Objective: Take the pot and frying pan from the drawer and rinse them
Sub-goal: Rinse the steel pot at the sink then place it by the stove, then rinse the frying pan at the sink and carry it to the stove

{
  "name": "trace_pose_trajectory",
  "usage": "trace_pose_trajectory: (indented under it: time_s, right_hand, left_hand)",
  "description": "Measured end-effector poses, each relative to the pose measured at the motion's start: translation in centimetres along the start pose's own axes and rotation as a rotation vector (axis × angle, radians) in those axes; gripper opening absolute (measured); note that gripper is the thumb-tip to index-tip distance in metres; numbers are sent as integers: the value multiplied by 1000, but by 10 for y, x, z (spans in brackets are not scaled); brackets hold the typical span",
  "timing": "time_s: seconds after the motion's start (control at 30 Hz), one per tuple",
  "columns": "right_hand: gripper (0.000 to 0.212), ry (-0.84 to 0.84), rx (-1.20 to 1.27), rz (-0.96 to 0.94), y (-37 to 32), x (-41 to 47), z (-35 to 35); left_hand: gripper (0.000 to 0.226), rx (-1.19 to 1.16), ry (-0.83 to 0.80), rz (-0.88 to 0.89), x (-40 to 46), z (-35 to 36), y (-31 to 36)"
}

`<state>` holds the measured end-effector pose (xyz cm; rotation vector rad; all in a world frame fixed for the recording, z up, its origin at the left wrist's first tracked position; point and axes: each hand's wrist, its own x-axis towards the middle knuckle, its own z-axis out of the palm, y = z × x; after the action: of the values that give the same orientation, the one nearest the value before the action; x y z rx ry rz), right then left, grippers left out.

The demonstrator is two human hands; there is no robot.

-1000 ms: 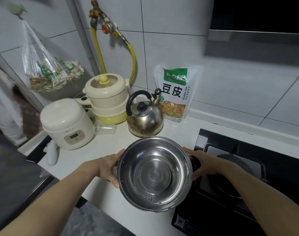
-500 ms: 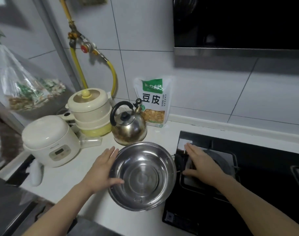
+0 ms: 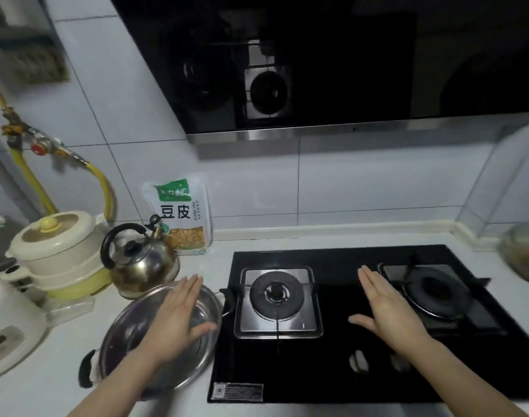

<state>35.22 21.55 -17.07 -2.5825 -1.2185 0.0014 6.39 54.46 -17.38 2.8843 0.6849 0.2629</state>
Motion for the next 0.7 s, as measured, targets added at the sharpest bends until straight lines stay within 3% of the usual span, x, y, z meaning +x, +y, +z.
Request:
trace_pose_trajectory:
  time_s: [0.3,0.7]
  right_hand:
    - [105,92,-124,301,164,-145,-106]
    - [114,172,-211,780,372,-450,-204]
  left_hand:
    - [117,-11,5,310,49,6,209]
    - [123,-121,-84,841,83,61,555]
